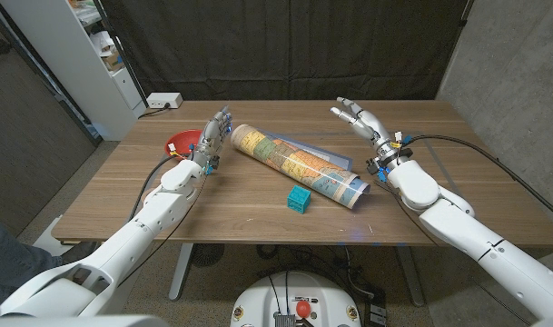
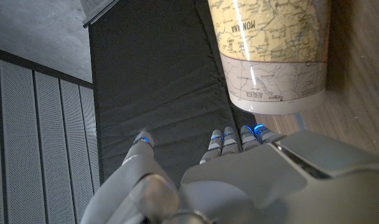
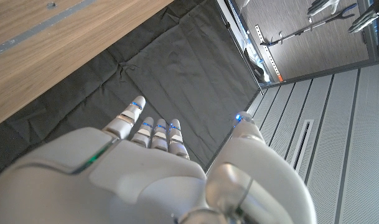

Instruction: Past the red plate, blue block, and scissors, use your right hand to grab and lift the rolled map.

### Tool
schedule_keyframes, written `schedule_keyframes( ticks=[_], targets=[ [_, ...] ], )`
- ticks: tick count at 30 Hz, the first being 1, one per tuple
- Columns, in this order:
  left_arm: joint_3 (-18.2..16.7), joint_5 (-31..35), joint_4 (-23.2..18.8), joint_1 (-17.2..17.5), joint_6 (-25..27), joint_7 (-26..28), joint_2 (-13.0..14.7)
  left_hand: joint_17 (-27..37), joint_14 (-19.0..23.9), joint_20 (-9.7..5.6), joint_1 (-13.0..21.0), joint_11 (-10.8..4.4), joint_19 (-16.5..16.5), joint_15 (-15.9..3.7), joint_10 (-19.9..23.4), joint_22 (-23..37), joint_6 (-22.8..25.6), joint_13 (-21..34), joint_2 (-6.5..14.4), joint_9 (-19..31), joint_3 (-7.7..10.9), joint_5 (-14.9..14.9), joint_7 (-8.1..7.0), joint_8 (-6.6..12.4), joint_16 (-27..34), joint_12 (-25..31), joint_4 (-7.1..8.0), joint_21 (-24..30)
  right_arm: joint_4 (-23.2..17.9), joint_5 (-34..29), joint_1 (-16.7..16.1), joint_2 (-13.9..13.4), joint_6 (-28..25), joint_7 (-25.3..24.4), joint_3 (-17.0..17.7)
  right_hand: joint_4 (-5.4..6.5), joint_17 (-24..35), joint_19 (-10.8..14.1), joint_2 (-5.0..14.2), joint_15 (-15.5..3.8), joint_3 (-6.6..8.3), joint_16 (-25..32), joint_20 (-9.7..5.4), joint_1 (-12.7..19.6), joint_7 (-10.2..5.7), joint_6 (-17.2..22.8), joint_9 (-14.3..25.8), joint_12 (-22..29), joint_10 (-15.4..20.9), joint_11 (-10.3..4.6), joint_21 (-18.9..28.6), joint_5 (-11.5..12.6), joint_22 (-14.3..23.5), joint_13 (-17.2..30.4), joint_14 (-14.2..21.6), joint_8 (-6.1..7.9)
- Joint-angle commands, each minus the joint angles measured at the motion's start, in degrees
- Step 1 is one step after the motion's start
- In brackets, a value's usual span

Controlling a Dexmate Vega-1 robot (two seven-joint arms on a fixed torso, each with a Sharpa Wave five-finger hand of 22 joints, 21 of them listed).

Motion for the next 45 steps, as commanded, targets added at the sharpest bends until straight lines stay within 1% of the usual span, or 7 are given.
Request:
schedule_keyframes(
  ticks=[1,13,27,34,38,42,45],
  targets=[
    [0.0,0.1,-0.1,0.3,0.3,0.2,0.1,0.2,0.2,0.47,-0.1,0.02,-0.2,0.12,0.3,0.3,0.1,0.2,0.5,0.3,0.15,-0.3,0.84,-0.06,-0.1,0.0,-0.44,-0.2,-2.1,-4.1,-0.4,-0.7,-1.9,-1.2,-0.5,-0.38,0.1,0.0,-0.17,0.18,0.24,0.0,-0.04,0.5,-0.05,-0.2,0.1,-0.1,-0.4,0.11,-0.1,-0.3,0.3,0.2,-0.4,0.09],
    [-0.2,0.1,-1.7,1.2,0.6,0.9,0.8,0.2,0.2,0.62,0.0,0.05,-0.2,0.18,0.4,0.3,0.3,0.2,0.5,0.3,0.12,-0.3,0.76,-0.05,-0.1,0.0,-0.52,-0.2,-5.6,-8.9,-1.5,-2.2,-4.6,-2.5,-0.5,-0.54,0.0,-0.2,-0.15,0.26,0.2,0.0,0.03,0.7,-0.24,-0.4,0.1,0.0,-0.5,0.14,0.0,-0.4,0.3,0.2,-0.3,0.06],
    [-0.3,0.0,-1.5,1.4,0.7,0.8,0.8,0.2,0.3,0.75,0.0,-0.01,-0.2,0.1,0.3,0.3,0.3,0.2,0.6,0.3,0.05,-0.3,0.61,-0.06,-0.1,-0.1,-0.63,-0.2,-10.0,-16.0,-1.5,-3.4,-11.8,-3.5,-1.8,-0.9,-0.1,-0.4,-0.54,0.6,0.02,0.2,0.47,1.0,-0.38,-1.1,0.1,-0.1,-1.0,0.38,0.0,-0.5,0.3,0.3,0.1,-0.09],
    [-0.3,-0.1,-1.5,1.5,0.6,0.6,0.8,0.2,0.3,0.9,0.0,0.0,-0.3,0.15,0.4,0.3,0.4,0.2,0.6,0.3,0.03,-0.4,0.6,-0.05,-0.1,-0.1,-0.68,-0.2,-10.2,-16.0,-0.9,-3.3,-12.0,-2.6,-2.5,-1.1,-0.1,-0.4,-0.7,0.69,-0.02,0.2,0.65,1.2,-0.43,-1.2,0.1,-0.1,-1.2,0.42,0.1,-0.5,0.3,0.3,0.0,-0.06],
    [-0.4,-0.2,-1.5,1.6,0.6,0.7,1.0,0.2,0.4,0.95,0.0,-0.02,-0.2,0.24,0.4,0.3,0.5,0.2,0.7,0.3,0.02,-0.4,0.54,-0.04,-0.1,-0.1,-0.71,-0.2,-10.7,-17.6,-0.6,-3.4,-12.6,-2.8,-3.0,-1.28,-0.2,0.1,-0.88,0.8,-0.1,0.6,0.96,1.4,-1.0,-1.5,0.1,-0.1,-1.3,0.32,0.3,-0.5,0.3,0.3,0.8,-0.09],
    [-0.6,-0.3,-1.6,1.7,0.6,1.0,0.9,0.2,0.4,1.03,0.0,-0.03,-0.2,0.25,0.4,0.3,0.6,0.2,0.7,0.3,0.0,-0.4,0.52,0.01,-0.1,-0.1,-0.74,-0.2,-10.8,-18.5,-0.3,-3.4,-12.5,-2.6,-3.4,-1.21,-0.1,1.4,-0.87,0.78,-0.4,1.7,1.77,1.3,-2.32,-3.0,0.1,0.2,-0.8,-0.15,0.7,-0.6,0.3,0.3,3.5,-0.39],
    [-0.7,-0.3,-1.6,1.8,0.5,1.0,0.9,0.2,0.4,1.04,0.0,-0.04,-0.2,0.2,0.4,0.3,0.8,0.2,0.7,0.3,-0.01,-0.4,0.47,0.06,-0.1,-0.1,-0.76,-0.2,-11.0,-19.4,0.1,-3.6,-12.7,-2.4,-3.8,-1.17,0.0,1.9,-0.85,0.78,-0.51,1.9,1.91,1.2,-2.77,-3.3,0.1,0.4,-0.3,-0.34,0.9,-0.7,0.3,0.3,4.3,-0.33]
  ],
)
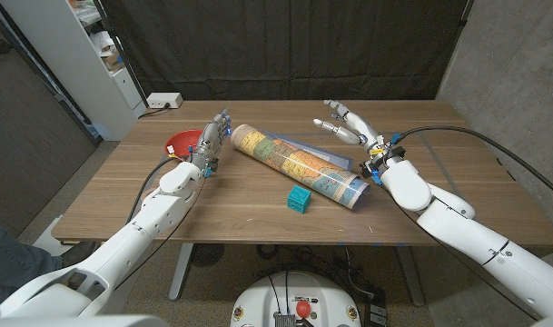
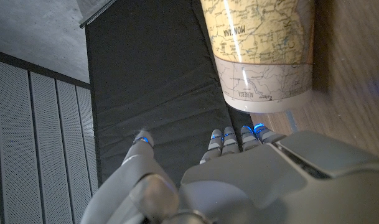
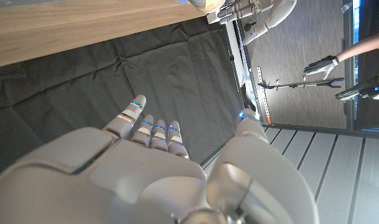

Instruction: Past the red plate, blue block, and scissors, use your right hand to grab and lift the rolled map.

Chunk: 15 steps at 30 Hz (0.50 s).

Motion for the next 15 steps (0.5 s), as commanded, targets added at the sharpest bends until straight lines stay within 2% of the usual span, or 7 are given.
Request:
schedule_keyframes(
  ticks=[1,3,6,8,15],
  targets=[
    [-0.3,-0.2,-0.1,0.4,-0.2,0.3,0.1,0.2,0.4,0.24,0.0,-0.05,0.0,0.14,0.6,0.3,0.4,0.2,0.7,0.3,-0.02,0.0,0.49,0.06,-0.1,-0.1,-0.3,-0.2,-1.1,-3.6,1.1,-0.4,-1.2,0.6,-1.4,-0.07,0.2,1.1,-0.01,0.09,-0.21,0.7,0.2,0.3,-0.3,-0.9,0.2,0.5,0.7,-0.58,0.4,-0.2,0.1,0.3,1.6,-0.04],
    [-0.4,-0.3,-0.1,0.5,-0.3,0.3,0.1,0.2,0.5,0.23,0.0,-0.04,0.0,0.14,0.6,0.3,0.4,0.2,0.7,0.3,-0.02,0.0,0.45,0.07,-0.1,-0.1,-0.32,-0.2,-1.3,-4.3,1.3,-0.5,-1.5,0.8,-1.7,-0.02,0.3,1.2,0.06,-0.24,-0.31,1.3,0.2,0.3,-0.54,-1.2,0.2,0.8,1.5,-0.57,0.4,-0.2,0.1,0.4,3.2,0.02],
    [-0.5,-0.3,-0.2,0.6,-0.5,0.3,0.1,0.2,0.5,0.23,0.0,-0.05,0.0,0.19,0.6,0.3,0.5,0.2,0.7,0.3,-0.03,0.0,0.42,0.09,-0.1,-0.1,-0.33,-0.2,-1.8,-5.0,1.4,-0.5,-2.2,1.1,-2.1,-0.1,0.3,1.2,0.04,-0.3,-0.4,1.4,0.21,0.4,-0.62,-1.2,0.2,1.3,3.0,-0.48,0.4,-0.3,0.1,0.4,3.7,0.15],
    [-0.6,-0.3,-0.3,0.8,-0.6,0.5,0.1,0.2,0.5,0.23,0.0,-0.05,0.0,0.15,0.6,0.3,0.7,0.2,0.8,0.3,-0.04,0.0,0.47,0.16,-0.1,-0.1,-0.35,-0.2,-2.6,-5.9,1.3,-0.7,-3.3,1.4,-2.3,-0.21,0.3,1.3,0.01,0.43,-0.44,1.5,0.64,0.5,-1.12,-0.5,0.2,1.6,3.9,-0.69,0.3,-0.3,0.1,0.5,4.2,0.52],
    [-0.8,-0.4,-0.4,1.0,-1.0,0.5,0.2,0.2,0.5,0.23,0.0,-0.05,0.0,0.15,0.7,0.3,0.8,0.2,0.8,0.3,-0.05,0.0,0.48,0.17,-0.1,-0.1,-0.39,-0.1,-6.6,-9.6,1.1,-1.3,-10.6,3.3,-3.7,-0.35,0.2,1.6,-0.54,1.12,-0.77,1.5,1.7,0.5,-1.45,0.4,0.2,1.6,4.6,-0.68,0.3,-0.4,0.1,0.5,4.6,0.88]
  ],
)
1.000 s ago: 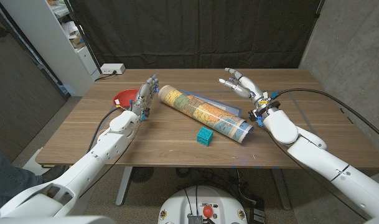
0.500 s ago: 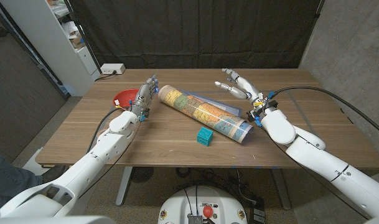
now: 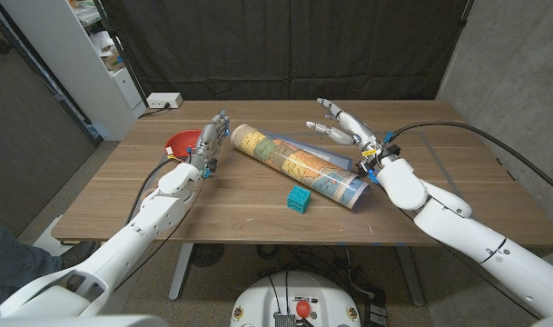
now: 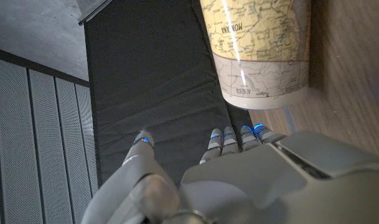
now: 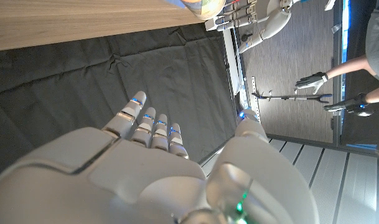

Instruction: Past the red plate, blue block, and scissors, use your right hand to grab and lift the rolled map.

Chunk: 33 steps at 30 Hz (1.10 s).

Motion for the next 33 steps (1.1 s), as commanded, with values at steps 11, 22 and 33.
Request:
schedule_keyframes(
  ticks=[11,22,33],
  targets=[
    [-0.2,-0.4,0.5,0.3,-1.1,-0.4,-0.3,0.2,0.6,0.29,0.3,0.26,0.0,0.15,0.4,0.3,0.3,0.2,0.6,0.3,0.16,0.0,0.49,0.15,-0.1,-0.1,-0.22,-0.1,-8.5,-9.4,0.3,-1.1,-15.1,3.5,-3.7,-0.23,0.2,0.3,-1.84,1.49,-0.94,-0.1,2.09,0.0,-0.1,1.0,0.2,0.0,0.3,0.39,0.2,0.3,0.1,0.3,0.1,0.65],
    [-0.2,-0.5,0.5,0.3,-0.7,-0.3,-0.2,0.2,0.7,0.53,0.3,0.25,-0.1,0.24,0.5,0.3,0.5,0.2,0.6,0.3,0.12,0.0,0.49,0.14,-0.1,-0.1,-0.31,-0.1,-9.9,-13.2,1.7,-0.7,-19.5,4.7,-6.3,-0.37,0.1,0.2,-2.43,1.9,-1.23,-0.5,2.65,0.0,-0.1,0.7,0.2,-0.5,-0.5,0.55,0.1,0.8,0.1,0.3,-0.7,0.51],
    [-0.2,-0.5,0.6,0.2,-0.8,-0.4,-0.2,0.2,0.8,0.7,0.3,0.26,-0.1,0.24,0.5,0.4,0.7,0.2,0.7,0.3,0.08,0.0,0.5,0.13,-0.1,-0.2,-0.4,-0.1,-9.1,-15.9,3.5,0.1,-20.1,6.1,-8.9,-0.53,0.1,0.5,-2.71,2.03,-1.31,-0.7,3.08,0.3,-0.06,0.6,0.2,-0.6,-0.7,0.57,0.2,1.1,0.1,0.3,-0.7,0.45]
  ],
)
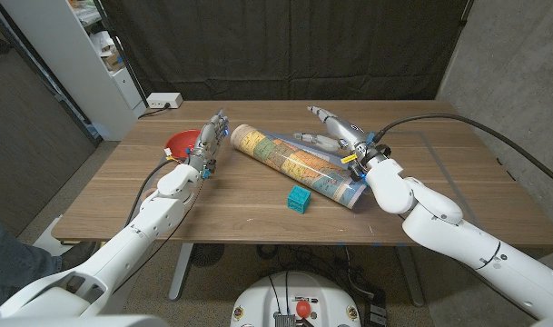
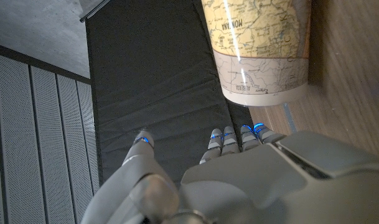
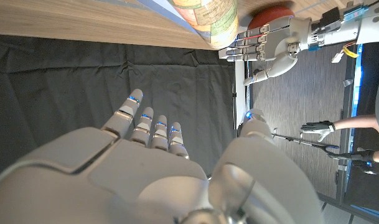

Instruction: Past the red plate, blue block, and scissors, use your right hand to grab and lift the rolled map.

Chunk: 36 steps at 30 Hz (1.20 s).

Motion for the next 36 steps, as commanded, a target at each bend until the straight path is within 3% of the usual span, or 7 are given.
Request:
schedule_keyframes(
  ticks=[1,14,18,36],
  targets=[
    [0.0,-0.1,0.1,-0.1,0.1,-0.1,0.0,0.2,0.3,0.45,0.3,0.04,-0.4,0.17,0.3,0.1,0.1,0.2,0.7,0.3,0.08,0.0,0.5,0.12,0.0,-0.2,-0.41,-0.1,0.2,-3.7,1.8,0.9,-2.0,1.6,-2.9,-0.25,0.1,0.3,-0.37,0.32,-0.21,-0.4,0.22,0.1,0.0,0.1,0.2,-0.1,-0.2,-0.07,0.2,0.3,0.1,0.1,-0.2,0.01],
    [-0.1,-0.2,-0.4,0.2,0.2,0.0,0.1,0.2,0.3,0.67,0.3,0.12,-0.4,0.22,0.3,0.1,0.3,0.2,0.8,0.3,0.04,-0.1,0.4,0.12,-0.1,-0.2,-0.49,-0.2,2.0,-6.7,3.8,1.6,-1.0,3.5,-5.5,-0.5,0.1,0.4,-0.65,-0.21,-0.23,-0.6,0.6,0.6,-0.04,-0.2,0.2,-0.2,-0.4,-0.35,0.1,0.9,0.1,0.1,-0.2,-0.04],
    [-0.2,-0.3,-0.4,0.3,0.2,0.1,0.1,0.2,0.5,0.66,0.3,0.91,-0.4,0.73,0.4,0.1,0.4,0.2,0.8,0.3,0.0,-0.1,0.73,0.11,0.0,-0.2,-0.55,-0.1,2.5,-7.1,4.2,2.0,-0.7,4.2,-6.0,-0.55,0.0,0.4,-0.69,-0.22,-0.23,-0.6,0.58,0.7,-0.12,0.0,0.2,-0.2,-0.4,-0.39,0.1,1.1,0.1,0.1,-0.1,0.02],
    [-0.2,-0.3,0.0,0.2,0.1,0.1,0.0,0.2,0.5,0.79,0.4,0.73,-0.4,1.04,0.4,0.1,0.5,0.2,0.9,0.3,-0.05,-0.1,0.83,0.06,-0.1,-0.2,-0.7,-0.1,3.9,-11.4,5.5,2.8,0.1,6.1,-8.2,-0.72,0.0,0.4,-0.89,0.08,-0.23,-0.7,0.62,1.2,-0.23,0.2,0.2,-0.3,-0.5,-0.33,0.1,1.6,0.1,0.1,-0.2,0.11]
  ],
)
